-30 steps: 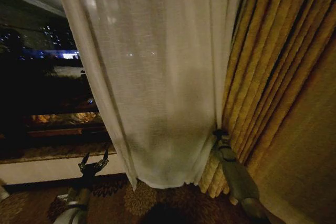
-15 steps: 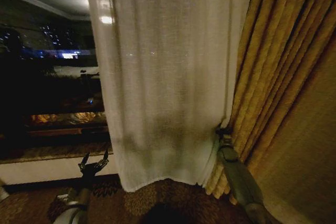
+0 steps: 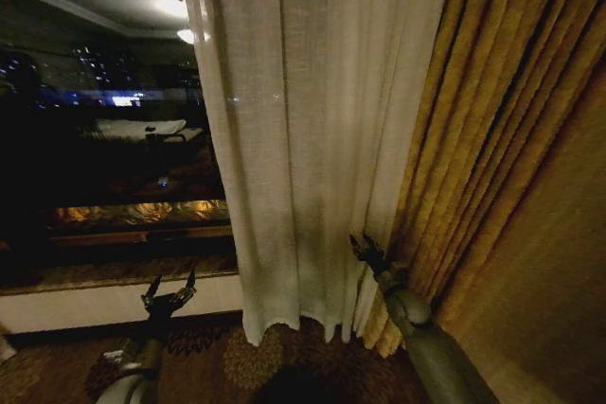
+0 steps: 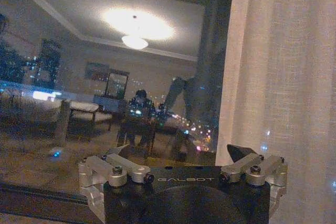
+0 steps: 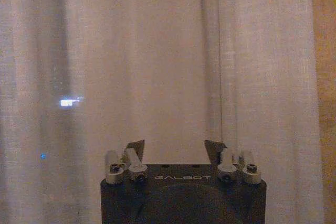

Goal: Open the curtains by pulling them apart, changing their state from closed to fully open.

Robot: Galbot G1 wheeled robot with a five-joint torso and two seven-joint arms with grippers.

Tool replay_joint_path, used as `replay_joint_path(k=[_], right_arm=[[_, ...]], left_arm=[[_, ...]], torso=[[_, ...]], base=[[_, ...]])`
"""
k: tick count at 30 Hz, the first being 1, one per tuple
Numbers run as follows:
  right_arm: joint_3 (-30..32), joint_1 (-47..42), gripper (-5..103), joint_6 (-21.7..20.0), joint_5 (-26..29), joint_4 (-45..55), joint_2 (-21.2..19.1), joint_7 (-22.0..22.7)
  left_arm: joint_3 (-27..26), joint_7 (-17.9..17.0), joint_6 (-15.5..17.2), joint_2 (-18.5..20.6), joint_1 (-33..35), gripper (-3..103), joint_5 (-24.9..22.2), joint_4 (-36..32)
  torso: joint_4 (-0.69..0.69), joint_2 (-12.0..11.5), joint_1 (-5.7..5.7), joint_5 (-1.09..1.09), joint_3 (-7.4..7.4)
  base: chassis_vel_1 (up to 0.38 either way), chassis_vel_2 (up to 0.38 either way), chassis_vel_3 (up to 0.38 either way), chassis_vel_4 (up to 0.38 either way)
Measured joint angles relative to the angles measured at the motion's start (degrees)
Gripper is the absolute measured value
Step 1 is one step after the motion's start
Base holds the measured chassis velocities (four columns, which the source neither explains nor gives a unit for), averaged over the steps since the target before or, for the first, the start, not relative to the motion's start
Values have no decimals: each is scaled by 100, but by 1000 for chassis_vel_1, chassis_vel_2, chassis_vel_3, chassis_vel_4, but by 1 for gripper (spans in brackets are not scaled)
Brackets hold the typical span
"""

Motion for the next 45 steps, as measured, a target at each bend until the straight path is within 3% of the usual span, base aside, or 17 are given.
replay_joint_path(k=[5,11,25,40,45], right_arm=[[55,-208,86,55,-101,264,-12,-110],[45,-247,100,124,-291,309,47,-218],[14,-258,100,247,-460,261,118,-467],[-57,-205,100,395,-557,81,162,-640],[-138,-137,100,548,-543,-15,204,-510]], left_arm=[[0,0,0,0,0,100,0,0],[0,0,-1,0,0,100,0,0],[1,0,-1,0,0,100,0,0],[1,0,-1,0,0,100,0,0],[0,0,-1,0,0,100,0,0]], torso=[[-1,0,0,0,0],[0,0,0,0,1],[-1,0,1,1,1],[0,-1,1,2,1],[0,-1,1,1,1]], base=[[0,0,0,0],[0,0,0,0],[84,74,-73,-81],[288,295,-301,-285],[337,352,-351,-349]])
